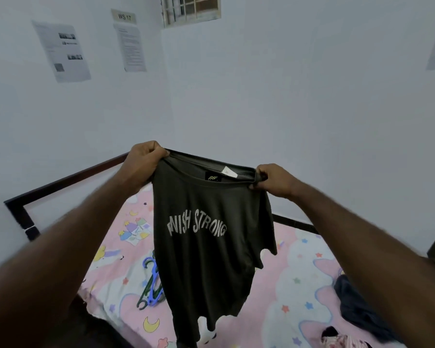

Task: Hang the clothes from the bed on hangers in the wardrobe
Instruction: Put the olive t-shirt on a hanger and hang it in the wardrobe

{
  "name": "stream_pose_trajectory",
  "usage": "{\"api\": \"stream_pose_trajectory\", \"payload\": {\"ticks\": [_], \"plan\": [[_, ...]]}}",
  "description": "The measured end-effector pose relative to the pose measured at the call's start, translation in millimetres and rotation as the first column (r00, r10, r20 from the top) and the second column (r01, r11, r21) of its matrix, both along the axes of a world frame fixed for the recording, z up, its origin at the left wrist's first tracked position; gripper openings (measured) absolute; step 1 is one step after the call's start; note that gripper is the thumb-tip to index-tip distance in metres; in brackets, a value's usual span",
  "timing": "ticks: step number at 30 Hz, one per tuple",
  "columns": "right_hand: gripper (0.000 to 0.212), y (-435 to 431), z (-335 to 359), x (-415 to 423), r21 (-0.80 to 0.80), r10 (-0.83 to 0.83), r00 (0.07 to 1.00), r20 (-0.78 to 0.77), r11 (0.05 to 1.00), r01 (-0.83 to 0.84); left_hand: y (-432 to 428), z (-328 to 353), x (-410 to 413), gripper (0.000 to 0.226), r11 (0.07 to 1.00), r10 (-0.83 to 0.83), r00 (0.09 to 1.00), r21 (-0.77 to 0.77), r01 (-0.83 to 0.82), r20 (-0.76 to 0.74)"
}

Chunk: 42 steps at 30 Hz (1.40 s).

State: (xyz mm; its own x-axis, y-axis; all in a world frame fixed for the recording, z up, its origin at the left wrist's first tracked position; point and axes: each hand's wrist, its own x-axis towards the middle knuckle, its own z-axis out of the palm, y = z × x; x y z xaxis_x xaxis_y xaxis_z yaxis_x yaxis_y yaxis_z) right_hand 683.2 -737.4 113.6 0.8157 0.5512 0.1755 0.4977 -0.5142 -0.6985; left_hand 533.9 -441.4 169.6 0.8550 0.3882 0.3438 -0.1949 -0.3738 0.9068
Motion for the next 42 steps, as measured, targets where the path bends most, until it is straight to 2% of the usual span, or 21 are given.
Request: {"api": "stream_pose_trajectory", "payload": {"ticks": [2,5,8,11,14,16,18,20,23,24,26,28,30,31,32,34,35,36,39,42], "plan": [[0.031,2.2,-2.0,0.4,0.071,-0.041,0.998,0.054,0.997,0.037,3.0,-5.7,-1.7,0.036,1.000,0.005,1.000,-0.028,-0.005,0.013],[0.020,3.1,1.8,1.7,0.123,-0.104,0.985,0.139,0.989,0.087,5.9,-11.6,-10.8,0.035,0.999,-0.003,1.000,-0.032,0.003,0.022],[0.021,6.5,3.9,3.3,0.162,-0.118,0.988,0.094,0.982,0.102,10.2,-21.8,-19.4,0.029,0.997,-0.069,0.998,0.014,0.069,-0.014],[0.027,12.0,6.2,0.4,0.299,-0.121,0.993,0.004,0.947,0.115,18.9,-33.5,-23.2,0.046,0.990,-0.070,0.995,0.122,0.078,-0.069],[0.018,19.0,10.9,0.2,0.260,-0.187,0.979,0.086,0.952,0.159,20.6,-37.1,-26.7,0.051,0.984,-0.055,0.991,0.162,0.074,-0.120],[0.013,19.0,12.3,0.9,0.129,-0.199,0.961,0.193,0.976,0.176,20.5,-37.1,-29.7,0.049,0.986,-0.108,0.980,0.104,0.127,-0.168],[0.012,15.7,15.5,2.0,0.010,-0.166,0.941,0.293,0.985,0.171,23.0,-41.2,-32.7,0.053,0.975,-0.221,0.949,-0.024,0.221,-0.227],[0.015,11.3,21.4,3.0,-0.017,-0.114,0.930,0.349,0.992,0.128,25.6,-48.3,-35.0,0.054,0.946,-0.318,0.919,-0.147,0.291,-0.233],[0.020,8.1,32.9,2.3,0.069,-0.093,0.943,0.319,0.995,0.075,26.1,-57.7,-32.6,0.044,0.934,-0.280,0.955,-0.257,0.249,-0.095],[0.022,7.5,36.0,0.6,0.135,-0.103,0.958,0.268,0.988,0.068,25.0,-60.6,-31.5,0.039,0.940,-0.223,0.974,-0.275,0.203,-0.042],[0.024,6.2,38.4,-1.4,0.309,-0.087,0.990,0.114,0.950,0.048,21.9,-68.2,-30.5,0.036,0.959,-0.161,0.986,-0.241,0.147,-0.040],[0.027,3.4,36.1,-0.7,0.390,-0.068,0.998,0.002,0.919,0.062,18.0,-82.8,-30.9,0.055,0.973,-0.221,0.955,-0.116,0.201,-0.200],[0.028,-0.3,34.7,1.4,0.309,-0.095,0.994,0.044,0.948,0.077,13.4,-87.9,-35.2,0.061,0.946,-0.285,0.850,0.012,0.323,-0.443],[0.027,-2.7,35.4,3.3,0.241,-0.121,0.987,0.104,0.966,0.093,14.7,-84.8,-34.5,0.059,0.931,-0.282,0.826,0.068,0.358,-0.488],[0.026,-6.1,36.6,5.1,0.181,-0.152,0.974,0.166,0.976,0.121,15.1,-79.6,-31.7,0.058,0.929,-0.257,0.850,0.127,0.349,-0.459],[0.024,-12.4,41.3,9.1,0.145,-0.199,0.940,0.277,0.976,0.164,20.0,-68.2,-25.4,0.056,0.954,-0.113,0.960,0.243,0.177,-0.255],[0.023,-15.0,42.6,10.4,0.164,-0.209,0.935,0.288,0.972,0.167,20.7,-65.0,-22.1,0.050,0.963,-0.046,0.987,0.255,0.085,-0.154],[0.023,-17.2,43.3,11.5,0.209,-0.210,0.943,0.259,0.965,0.158,20.3,-64.4,-18.7,0.042,0.970,-0.004,0.996,0.240,0.026,-0.092],[0.029,-21.6,39.5,9.8,0.400,-0.157,0.985,0.071,0.909,0.116,8.5,-71.3,-9.9,0.031,0.975,0.038,0.999,0.219,-0.031,-0.027],[0.026,-27.4,40.0,6.7,0.413,-0.146,0.984,0.100,0.906,0.092,2.1,-65.0,-1.8,0.024,0.993,0.113,0.985,0.018,-0.116,0.129]]}}
